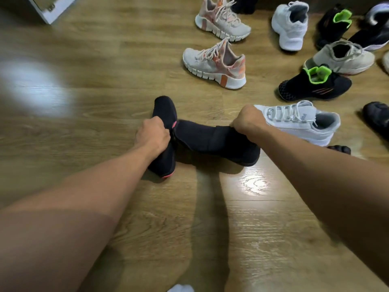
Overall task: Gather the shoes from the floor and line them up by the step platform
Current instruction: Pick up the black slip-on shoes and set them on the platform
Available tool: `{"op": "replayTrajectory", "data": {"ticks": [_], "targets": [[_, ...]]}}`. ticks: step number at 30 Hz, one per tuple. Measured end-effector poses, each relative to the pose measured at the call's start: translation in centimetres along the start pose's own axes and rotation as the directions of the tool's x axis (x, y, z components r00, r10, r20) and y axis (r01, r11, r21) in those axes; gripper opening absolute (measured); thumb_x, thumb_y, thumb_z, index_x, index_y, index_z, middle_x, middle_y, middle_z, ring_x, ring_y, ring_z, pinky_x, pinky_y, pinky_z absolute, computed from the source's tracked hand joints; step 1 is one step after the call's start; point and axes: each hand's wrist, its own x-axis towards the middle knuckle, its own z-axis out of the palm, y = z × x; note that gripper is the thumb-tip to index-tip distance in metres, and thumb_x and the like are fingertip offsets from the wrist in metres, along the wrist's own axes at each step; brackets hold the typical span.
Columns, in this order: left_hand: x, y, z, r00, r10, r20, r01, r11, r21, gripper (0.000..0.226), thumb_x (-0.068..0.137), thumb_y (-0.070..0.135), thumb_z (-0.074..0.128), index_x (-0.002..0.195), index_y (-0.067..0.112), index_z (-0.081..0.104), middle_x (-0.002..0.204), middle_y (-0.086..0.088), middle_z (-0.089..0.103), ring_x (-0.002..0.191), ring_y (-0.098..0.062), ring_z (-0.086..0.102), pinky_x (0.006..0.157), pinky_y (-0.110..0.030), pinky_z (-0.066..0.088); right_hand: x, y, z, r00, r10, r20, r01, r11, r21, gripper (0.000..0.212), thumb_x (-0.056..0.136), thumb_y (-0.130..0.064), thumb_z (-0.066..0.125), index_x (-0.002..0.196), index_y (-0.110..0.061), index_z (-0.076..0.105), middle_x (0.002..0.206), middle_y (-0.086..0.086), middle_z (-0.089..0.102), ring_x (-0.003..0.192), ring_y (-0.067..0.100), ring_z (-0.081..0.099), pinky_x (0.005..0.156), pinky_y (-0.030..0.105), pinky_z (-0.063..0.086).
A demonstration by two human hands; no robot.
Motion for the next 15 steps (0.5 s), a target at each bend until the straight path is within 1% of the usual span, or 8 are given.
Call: {"op": "replayTrajectory", "data": {"ticks": [2,5,7,8,10,12,13,15], "targets": [[-0.3,-0.4,-0.1,1.000,-0.010,-0.011,0.010,1.000,0.026,0.023,0.091,0.030,0.058,0.092,0.009,0.064,0.093,-0.015,0.061,0.087,-0.035,0.059,0.070,-0.035,0.046,0.0,1.1,-0.3,0.988,0.130,0.081,-0.148,0.944,0.294,0.021,0.085,-0.005,0.062,0.105,0.001,0.060,0.109,0.016,0.065,0.103,0.030,0.063,0.074,0.028,0.055],[-0.7,-0.7,-0.5,0.999,-0.019,0.033,0.018,1.000,0.022,0.025,0.092,0.033,0.057,0.098,0.009,0.064,0.101,-0.016,0.062,0.094,-0.037,0.060,0.076,-0.038,0.049,-1.8,1.9,0.2,0.955,0.154,0.254,-0.287,0.700,0.654,0.035,0.090,0.002,0.051,0.124,0.007,0.052,0.097,0.015,0.061,0.101,0.029,0.063,0.054,0.018,0.052],[-0.9,-0.5,-0.8,0.994,-0.004,0.105,0.003,1.000,0.010,0.023,0.093,0.030,0.056,0.098,0.008,0.063,0.104,-0.016,0.061,0.096,-0.037,0.059,0.075,-0.036,0.046,-2.7,1.9,1.0,0.959,0.067,0.275,-0.258,0.605,0.753,0.025,0.088,0.005,0.051,0.112,0.006,0.057,0.094,0.017,0.063,0.080,0.024,0.066,0.065,0.025,0.058],[-1.2,-0.4,-0.8,0.989,0.018,0.146,-0.021,1.000,0.020,0.023,0.094,0.028,0.054,0.098,0.007,0.063,0.105,-0.017,0.061,0.096,-0.036,0.059,0.075,-0.036,0.046,-3.0,1.7,1.3,0.965,0.022,0.261,-0.219,0.611,0.761,0.016,0.087,0.006,0.053,0.101,0.002,0.060,0.091,0.017,0.064,0.072,0.022,0.068,0.069,0.029,0.059],[-1.7,-0.2,-0.8,0.973,0.057,0.224,-0.066,0.997,0.034,0.025,0.096,0.026,0.052,0.098,0.004,0.064,0.106,-0.018,0.062,0.097,-0.036,0.059,0.079,-0.036,0.048,-3.5,1.4,1.6,0.982,-0.092,0.163,-0.037,0.757,0.652,0.010,0.086,0.000,0.057,0.094,-0.006,0.059,0.089,0.014,0.065,0.067,0.020,0.070,0.067,0.030,0.059],[-2.1,-0.1,-0.5,0.943,0.091,0.320,-0.093,0.996,-0.011,0.029,0.097,0.028,0.051,0.090,0.004,0.066,0.095,-0.018,0.068,0.091,-0.035,0.063,0.080,-0.037,0.051,-4.1,1.9,1.9,0.942,-0.335,0.007,0.323,0.914,0.246,0.017,0.084,-0.022,0.066,0.096,-0.016,0.056,0.095,0.005,0.060,0.075,0.017,0.063,0.069,0.029,0.051],[-2.5,0.0,-0.6,0.921,0.114,0.372,-0.100,0.993,-0.056,0.035,0.096,0.033,0.051,0.080,0.006,0.066,0.084,-0.014,0.070,0.083,-0.033,0.065,0.076,-0.037,0.052,-4.4,2.4,2.2,0.881,-0.473,-0.020,0.473,0.880,0.027,0.027,0.082,-0.035,0.068,0.098,-0.019,0.053,0.098,0.001,0.054,0.080,0.017,0.056,0.072,0.029,0.045],[-3.4,0.2,-1.0,0.884,0.167,0.437,-0.160,0.986,-0.053,0.051,0.089,0.055,0.053,0.063,0.012,0.058,0.064,-0.004,0.062,0.065,-0.027,0.060,0.063,-0.033,0.047,-4.9,3.4,2.8,0.773,-0.634,0.026,0.614,0.737,-0.282,0.045,0.077,-0.056,0.065,0.101,-0.022,0.050,0.102,0.000,0.051,0.084,0.019,0.051,0.074,0.033,0.040]]}}
